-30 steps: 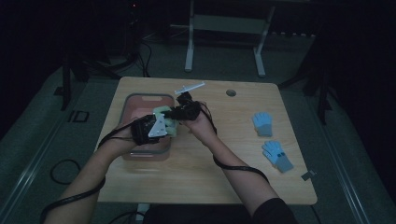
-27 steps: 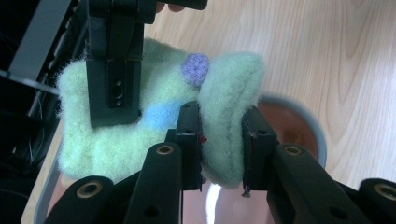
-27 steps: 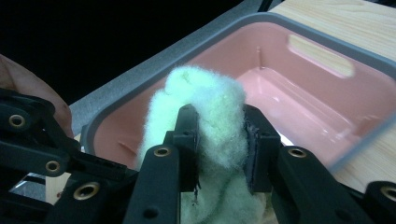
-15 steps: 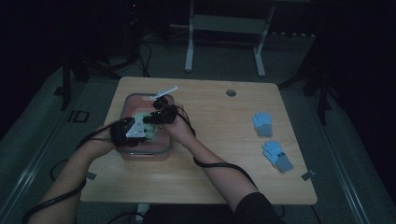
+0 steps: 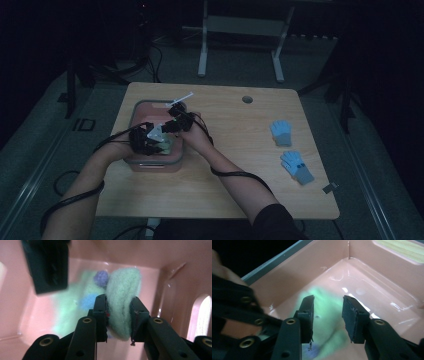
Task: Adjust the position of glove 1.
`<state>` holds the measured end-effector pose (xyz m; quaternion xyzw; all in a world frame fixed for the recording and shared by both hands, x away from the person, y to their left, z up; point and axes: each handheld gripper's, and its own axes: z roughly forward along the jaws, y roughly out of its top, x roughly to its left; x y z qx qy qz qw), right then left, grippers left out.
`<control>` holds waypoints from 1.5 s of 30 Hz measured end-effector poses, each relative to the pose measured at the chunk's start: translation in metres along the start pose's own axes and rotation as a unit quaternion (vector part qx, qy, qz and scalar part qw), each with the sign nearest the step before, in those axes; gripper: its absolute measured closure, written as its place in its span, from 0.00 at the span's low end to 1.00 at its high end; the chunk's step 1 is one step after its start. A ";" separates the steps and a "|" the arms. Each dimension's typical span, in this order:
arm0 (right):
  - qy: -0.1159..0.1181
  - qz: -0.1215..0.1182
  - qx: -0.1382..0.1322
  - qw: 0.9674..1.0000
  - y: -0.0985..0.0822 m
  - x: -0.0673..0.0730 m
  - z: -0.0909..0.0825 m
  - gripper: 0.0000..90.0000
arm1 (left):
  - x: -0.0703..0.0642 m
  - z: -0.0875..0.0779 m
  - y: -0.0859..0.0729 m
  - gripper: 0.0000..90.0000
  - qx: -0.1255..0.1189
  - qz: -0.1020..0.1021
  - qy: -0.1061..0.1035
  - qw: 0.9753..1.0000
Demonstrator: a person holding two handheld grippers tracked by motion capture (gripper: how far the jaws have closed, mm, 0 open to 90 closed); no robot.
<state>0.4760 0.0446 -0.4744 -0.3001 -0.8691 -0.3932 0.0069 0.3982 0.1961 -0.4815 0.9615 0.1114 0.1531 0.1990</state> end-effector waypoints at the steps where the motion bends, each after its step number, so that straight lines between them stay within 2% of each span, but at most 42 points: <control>1: 0.001 0.001 -0.003 1.000 -0.001 -0.001 -0.003 0.66 | 0.000 0.002 0.001 0.78 0.005 -0.002 -0.004 1.000; 4: 0.005 0.000 -0.011 1.000 -0.005 -0.004 -0.012 0.63 | 0.000 0.006 0.001 0.74 0.015 -0.014 -0.012 1.000; 7: 0.008 -0.005 -0.014 1.000 -0.009 -0.004 -0.022 0.61 | -0.001 0.006 0.002 0.64 0.015 -0.023 -0.012 1.000; 9: 0.009 -0.017 -0.016 1.000 -0.012 -0.004 -0.031 0.60 | -0.002 0.002 0.000 0.51 0.002 -0.050 -0.010 0.999; 12: 0.011 -0.028 -0.017 0.999 -0.018 -0.005 -0.044 0.57 | -0.004 -0.003 -0.001 0.40 -0.008 -0.052 -0.002 0.999; 13: 0.011 -0.031 -0.020 0.999 -0.019 -0.006 -0.048 0.56 | -0.004 -0.006 -0.002 0.37 -0.012 -0.063 0.006 0.998; 14: 0.010 -0.033 -0.025 0.999 -0.021 -0.006 -0.053 0.55 | -0.002 -0.013 -0.003 0.33 -0.033 -0.096 0.017 0.995; 15: 0.010 -0.034 -0.028 0.999 -0.023 -0.007 -0.057 0.53 | -0.001 -0.017 -0.003 0.29 -0.044 -0.110 0.023 0.993; 16: 0.012 -0.038 -0.032 0.999 -0.025 -0.008 -0.062 0.50 | -0.001 -0.017 -0.003 0.27 -0.044 -0.110 0.023 0.993; 17: 0.012 -0.038 -0.032 0.999 -0.025 -0.008 -0.062 0.50 | 0.000 -0.021 -0.002 0.27 -0.053 -0.125 0.027 0.990; 18: 0.012 -0.040 -0.036 0.998 -0.028 -0.009 -0.069 0.44 | 0.002 -0.028 0.000 0.17 -0.068 -0.150 0.021 0.986; 19: 0.017 -0.040 -0.037 0.998 -0.030 -0.010 -0.073 0.41 | 0.002 -0.028 0.000 0.15 -0.068 -0.150 0.021 0.986; 21: 0.020 -0.040 -0.038 0.998 -0.032 -0.010 -0.076 0.38 | 0.001 -0.031 0.005 0.15 -0.079 -0.166 0.024 0.983; 22: 0.029 -0.047 -0.034 0.998 -0.036 -0.011 -0.082 0.31 | 0.000 -0.032 0.008 0.08 -0.086 -0.175 0.022 0.981; 25: 0.036 -0.050 -0.037 0.997 -0.043 -0.013 -0.090 0.27 | -0.003 -0.035 0.017 0.05 -0.101 -0.186 0.026 0.977; 26: 0.039 -0.052 -0.040 0.997 -0.045 -0.014 -0.093 0.26 | -0.006 -0.035 0.023 0.04 -0.110 -0.194 0.030 0.974; 27: 0.039 -0.052 -0.040 0.997 -0.045 -0.014 -0.093 0.26 | -0.006 -0.035 0.023 0.03 -0.110 -0.194 0.030 0.974; 28: 0.038 -0.050 -0.046 0.997 -0.051 -0.017 -0.098 0.26 | -0.011 -0.035 0.029 0.03 -0.121 -0.197 0.035 0.972; 29: 0.037 -0.047 -0.048 0.997 -0.054 -0.019 -0.100 0.26 | -0.011 -0.035 0.029 0.03 -0.121 -0.197 0.035 0.972; 32: 0.031 -0.041 -0.048 0.998 -0.062 -0.026 -0.105 0.25 | -0.017 -0.032 0.037 0.03 -0.133 -0.201 0.031 0.970; 34: 0.030 -0.039 -0.051 0.998 -0.068 -0.031 -0.108 0.23 | -0.025 -0.027 0.046 0.03 -0.142 -0.194 0.024 0.970; 36: 0.026 -0.036 -0.056 0.997 -0.073 -0.034 -0.112 0.23 | -0.028 -0.025 0.048 0.03 -0.145 -0.192 0.020 0.971; 37: 0.026 -0.036 -0.056 0.997 -0.073 -0.034 -0.112 0.23 | -0.030 -0.023 0.051 0.03 -0.145 -0.187 0.017 0.971; 38: 0.020 -0.047 -0.058 0.997 -0.077 -0.037 -0.116 0.21 | -0.032 -0.021 0.054 0.03 -0.146 -0.183 0.016 0.972; 39: 0.018 -0.047 -0.062 0.997 -0.079 -0.038 -0.119 0.21 | -0.035 -0.019 0.056 0.03 -0.146 -0.181 0.016 0.972; 42: 0.017 -0.049 -0.068 0.996 -0.083 -0.040 -0.124 0.21 | -0.040 -0.016 0.064 0.03 -0.155 -0.175 0.002 0.972; 44: 0.010 -0.057 -0.076 0.995 -0.086 -0.042 -0.129 0.21 | -0.044 -0.015 0.069 0.03 -0.159 -0.166 0.002 0.973; 45: 0.007 -0.061 -0.081 0.995 -0.089 -0.045 -0.133 0.21 | -0.049 -0.014 0.074 0.03 -0.168 -0.163 -0.002 0.972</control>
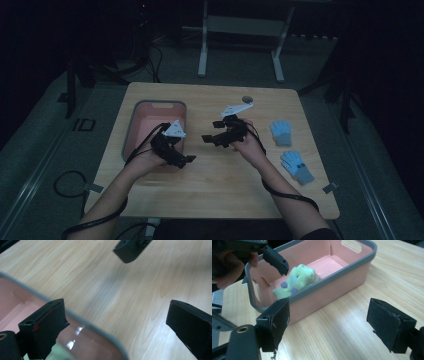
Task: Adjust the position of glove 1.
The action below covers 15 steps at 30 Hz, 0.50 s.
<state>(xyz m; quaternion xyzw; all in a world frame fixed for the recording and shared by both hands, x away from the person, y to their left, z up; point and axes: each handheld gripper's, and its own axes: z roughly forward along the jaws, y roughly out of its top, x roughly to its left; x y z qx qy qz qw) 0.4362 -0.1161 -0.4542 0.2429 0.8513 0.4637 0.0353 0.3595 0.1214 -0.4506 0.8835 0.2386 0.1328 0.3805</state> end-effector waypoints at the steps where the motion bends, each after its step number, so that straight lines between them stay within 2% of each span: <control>1: 0.000 0.000 0.000 1.000 0.000 0.000 0.000 0.21 | 0.000 0.000 0.000 0.03 0.000 0.000 0.000 1.000; 2: -0.007 -0.003 0.001 1.000 -0.004 -0.002 -0.005 0.21 | -0.007 0.003 0.002 0.03 -0.009 0.002 -0.005 1.000; 3: -0.010 -0.008 0.002 1.000 -0.006 -0.003 -0.008 0.21 | -0.007 0.003 0.002 0.03 -0.009 0.002 -0.005 1.000; 7: -0.022 -0.013 0.002 1.000 -0.014 -0.005 -0.016 0.21 | -0.022 0.010 0.006 0.03 -0.013 0.017 -0.021 1.000; 9: -0.039 -0.011 0.005 0.999 -0.022 -0.008 -0.023 0.21 | -0.029 0.014 0.008 0.03 -0.016 0.022 -0.026 0.999; 14: -0.054 0.001 0.012 0.998 -0.033 -0.011 -0.031 0.20 | -0.043 0.022 0.011 0.03 -0.018 0.030 -0.034 0.999; 15: -0.057 0.007 0.008 0.998 -0.039 -0.014 -0.035 0.16 | -0.045 0.024 0.011 0.03 -0.015 0.035 -0.033 0.999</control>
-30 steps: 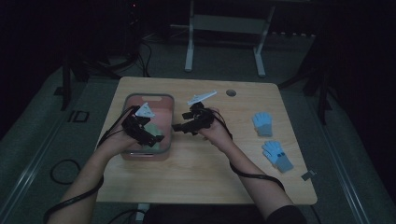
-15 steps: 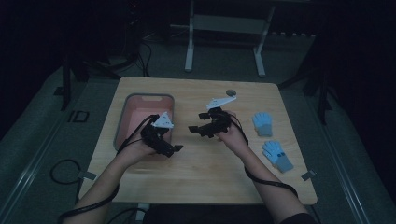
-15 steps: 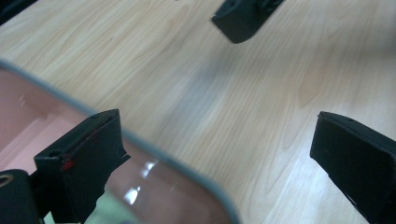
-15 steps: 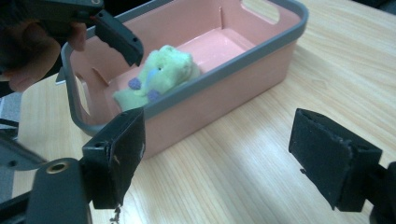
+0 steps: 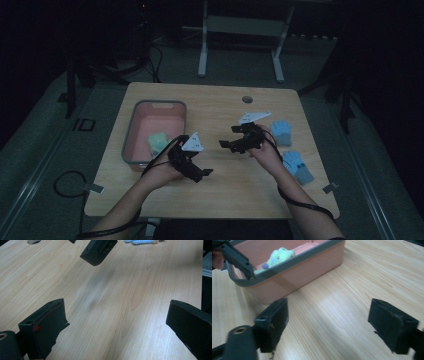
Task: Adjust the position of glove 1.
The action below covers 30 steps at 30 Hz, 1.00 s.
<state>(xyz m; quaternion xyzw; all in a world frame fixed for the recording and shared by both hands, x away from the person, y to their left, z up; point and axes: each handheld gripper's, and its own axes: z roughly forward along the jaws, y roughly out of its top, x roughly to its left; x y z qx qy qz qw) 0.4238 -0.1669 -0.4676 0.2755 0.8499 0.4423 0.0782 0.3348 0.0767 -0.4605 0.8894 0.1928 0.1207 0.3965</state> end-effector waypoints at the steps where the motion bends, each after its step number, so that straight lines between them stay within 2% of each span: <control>1: -0.009 0.005 -0.001 1.000 -0.003 -0.001 -0.001 0.16 | -0.002 0.002 0.000 0.03 0.000 0.004 0.005 1.000; 2: -0.009 0.005 -0.001 1.000 -0.003 -0.001 -0.001 0.16 | -0.004 0.003 0.000 0.03 0.000 0.003 0.007 1.000; 3: -0.028 0.008 -0.007 1.000 -0.008 -0.003 -0.005 0.15 | -0.006 0.005 0.001 0.03 0.001 0.004 0.007 1.000; 4: -0.028 0.008 -0.007 1.000 -0.008 -0.003 -0.005 0.15 | -0.008 0.006 0.001 0.03 0.000 0.007 0.008 1.000; 5: -0.021 0.018 -0.004 1.000 -0.013 -0.006 -0.009 0.13 | -0.010 0.008 0.001 0.03 0.002 0.008 0.008 1.000; 7: -0.026 0.021 -0.006 0.999 -0.016 -0.007 -0.010 0.13 | -0.014 0.011 0.001 0.03 0.001 0.012 0.006 1.000; 11: -0.030 0.016 0.005 0.999 -0.031 -0.011 -0.019 0.13 | -0.022 0.022 -0.003 0.03 0.008 0.011 0.002 1.000; 12: -0.032 0.016 0.002 0.999 -0.034 -0.012 -0.021 0.15 | -0.026 0.027 -0.006 0.03 0.009 0.017 -0.004 1.000; 13: -0.032 0.016 0.002 0.999 -0.034 -0.012 -0.021 0.15 | -0.026 0.027 -0.006 0.03 0.009 0.017 -0.004 1.000; 14: -0.032 0.022 0.000 0.999 -0.039 -0.014 -0.027 0.19 | -0.028 0.030 -0.007 0.03 0.014 0.020 -0.004 1.000; 17: -0.040 0.021 -0.004 0.999 -0.044 -0.017 -0.033 0.21 | -0.035 0.038 -0.011 0.03 0.024 0.035 -0.002 0.999; 21: -0.060 0.026 -0.004 0.998 -0.058 -0.027 -0.045 0.27 | -0.041 0.049 -0.017 0.03 0.028 0.038 -0.010 0.999; 22: -0.060 0.026 -0.004 0.998 -0.058 -0.027 -0.045 0.27 | -0.042 0.051 -0.019 0.03 0.028 0.037 -0.010 0.999; 23: -0.073 0.030 0.001 0.997 -0.064 -0.031 -0.049 0.29 | -0.043 0.056 -0.025 0.03 0.033 0.036 -0.010 0.999; 26: -0.080 0.039 -0.001 0.996 -0.070 -0.037 -0.054 0.33 | -0.043 0.060 -0.031 0.03 0.035 0.033 -0.004 0.999; 28: -0.089 0.045 -0.002 0.995 -0.076 -0.042 -0.060 0.33 | -0.043 0.063 -0.038 0.03 0.042 0.026 0.010 0.999; 29: -0.102 0.045 -0.004 0.994 -0.081 -0.047 -0.067 0.35 | -0.043 0.066 -0.044 0.03 0.046 0.015 0.016 0.999; 30: -0.102 0.045 -0.004 0.994 -0.081 -0.047 -0.067 0.35 | -0.043 0.066 -0.044 0.03 0.046 0.015 0.016 0.999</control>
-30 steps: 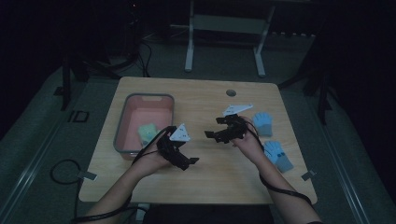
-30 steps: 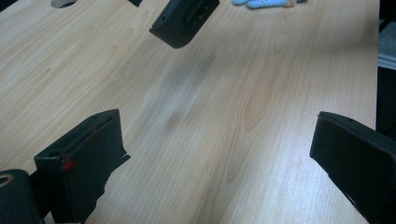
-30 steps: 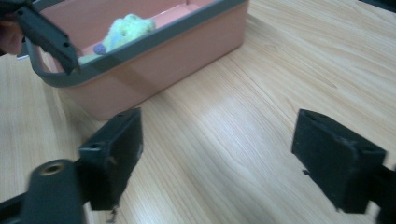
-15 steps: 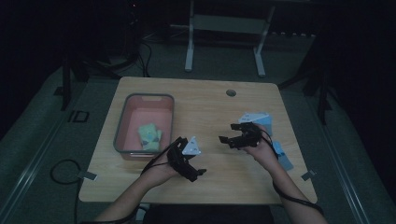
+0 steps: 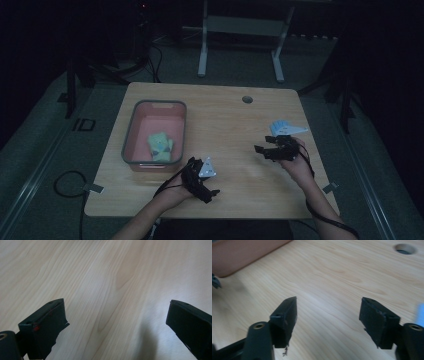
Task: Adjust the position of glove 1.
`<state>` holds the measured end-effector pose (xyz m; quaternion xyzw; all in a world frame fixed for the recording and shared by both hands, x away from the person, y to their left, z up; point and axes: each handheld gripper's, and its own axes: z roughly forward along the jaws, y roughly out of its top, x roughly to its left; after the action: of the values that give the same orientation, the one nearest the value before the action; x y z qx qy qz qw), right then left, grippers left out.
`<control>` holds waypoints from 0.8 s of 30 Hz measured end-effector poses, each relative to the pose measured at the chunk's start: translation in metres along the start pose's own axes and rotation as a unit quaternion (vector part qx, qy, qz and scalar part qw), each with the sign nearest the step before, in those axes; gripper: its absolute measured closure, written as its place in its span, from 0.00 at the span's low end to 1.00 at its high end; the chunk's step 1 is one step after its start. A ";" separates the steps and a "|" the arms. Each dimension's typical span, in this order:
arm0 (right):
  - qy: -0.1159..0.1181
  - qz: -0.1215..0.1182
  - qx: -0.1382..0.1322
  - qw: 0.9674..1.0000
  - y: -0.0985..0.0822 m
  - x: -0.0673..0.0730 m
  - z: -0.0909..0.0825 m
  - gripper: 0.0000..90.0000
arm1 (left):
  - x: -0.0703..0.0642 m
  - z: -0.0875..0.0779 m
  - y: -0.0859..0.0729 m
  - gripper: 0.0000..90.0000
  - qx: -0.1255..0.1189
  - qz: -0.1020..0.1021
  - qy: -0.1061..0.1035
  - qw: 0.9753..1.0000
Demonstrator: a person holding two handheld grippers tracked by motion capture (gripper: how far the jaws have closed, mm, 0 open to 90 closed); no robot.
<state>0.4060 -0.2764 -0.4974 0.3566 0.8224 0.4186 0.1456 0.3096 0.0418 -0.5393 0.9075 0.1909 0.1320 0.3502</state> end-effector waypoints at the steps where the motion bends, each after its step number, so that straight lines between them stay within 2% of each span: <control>1: -0.007 0.001 -0.001 1.000 -0.002 -0.004 -0.003 0.36 | -0.001 0.001 -0.003 0.03 -0.004 -0.002 -0.003 1.000; 4: -0.024 0.012 -0.006 1.000 -0.007 -0.017 -0.012 0.40 | -0.003 0.004 -0.010 0.03 -0.003 0.000 -0.004 1.000; 5: -0.032 0.014 -0.008 0.999 -0.010 -0.026 -0.017 0.44 | -0.003 0.004 -0.011 0.03 -0.003 -0.002 -0.004 1.000; 7: -0.038 0.013 -0.010 0.999 -0.011 -0.030 -0.020 0.48 | -0.004 0.004 -0.015 0.03 -0.011 -0.014 -0.005 1.000; 8: -0.044 0.013 -0.007 0.999 -0.011 -0.040 -0.023 0.52 | -0.004 0.004 -0.017 0.03 -0.013 -0.016 -0.004 1.000; 9: -0.044 0.013 -0.007 0.999 -0.011 -0.040 -0.023 0.52 | -0.004 0.003 -0.018 0.03 -0.015 -0.018 -0.002 1.000; 10: -0.056 0.018 -0.006 0.998 -0.010 -0.052 -0.026 0.53 | -0.006 0.001 -0.021 0.03 -0.025 -0.023 0.005 0.999; 12: -0.063 0.033 -0.008 0.997 -0.008 -0.063 -0.028 0.58 | -0.006 0.000 -0.022 0.03 -0.029 -0.025 0.006 0.999; 13: -0.066 0.041 -0.009 0.997 -0.007 -0.069 -0.028 0.58 | -0.007 -0.001 -0.023 0.03 -0.033 -0.028 0.008 0.999; 14: -0.066 0.041 -0.009 0.997 -0.007 -0.069 -0.028 0.58 | -0.007 -0.002 -0.024 0.03 -0.033 -0.027 0.013 0.999; 16: -0.074 0.069 0.003 0.995 -0.005 -0.085 -0.024 0.66 | -0.006 -0.004 -0.026 0.03 -0.033 -0.028 0.017 0.999; 17: -0.074 0.069 0.003 0.995 -0.005 -0.085 -0.024 0.66 | -0.005 -0.004 -0.027 0.03 -0.033 -0.032 0.018 0.999; 18: -0.076 0.082 0.007 0.994 -0.004 -0.091 -0.022 0.68 | -0.004 -0.005 -0.027 0.03 -0.029 -0.035 0.023 0.999; 19: -0.087 0.098 0.019 0.991 -0.004 -0.099 -0.018 0.70 | -0.003 -0.007 -0.028 0.03 -0.032 -0.038 0.027 0.998; 21: -0.094 0.097 0.025 0.991 -0.004 -0.103 -0.015 0.70 | -0.003 -0.007 -0.028 0.03 -0.033 -0.040 0.024 0.998; 24: -0.104 0.098 0.041 0.989 -0.005 -0.115 -0.002 0.67 | -0.004 -0.007 -0.028 0.03 -0.032 -0.040 0.026 0.998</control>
<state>0.4834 -0.3615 -0.5074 0.4826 0.7804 0.3577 0.1738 0.2967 0.0628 -0.5540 0.8837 0.2318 0.1478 0.3789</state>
